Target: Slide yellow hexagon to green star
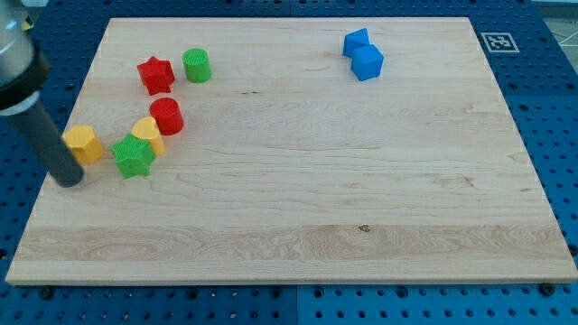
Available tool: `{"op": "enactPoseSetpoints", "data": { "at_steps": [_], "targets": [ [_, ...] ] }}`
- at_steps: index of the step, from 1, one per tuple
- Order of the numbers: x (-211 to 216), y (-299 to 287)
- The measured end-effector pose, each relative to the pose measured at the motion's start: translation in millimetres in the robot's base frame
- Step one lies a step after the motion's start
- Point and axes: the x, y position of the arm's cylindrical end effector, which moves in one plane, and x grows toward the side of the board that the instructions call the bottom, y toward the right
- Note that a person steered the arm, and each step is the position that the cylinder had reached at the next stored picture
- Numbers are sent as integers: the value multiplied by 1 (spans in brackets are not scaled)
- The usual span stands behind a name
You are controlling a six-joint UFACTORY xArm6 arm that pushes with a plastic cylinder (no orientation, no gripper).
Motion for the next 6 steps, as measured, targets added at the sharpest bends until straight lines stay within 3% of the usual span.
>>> {"op": "enactPoseSetpoints", "data": {
  "at_steps": [2, 3, 4, 6],
  "targets": [
    [-7, -23],
    [-57, -22],
    [-76, -9],
    [-49, 50]
  ]
}}
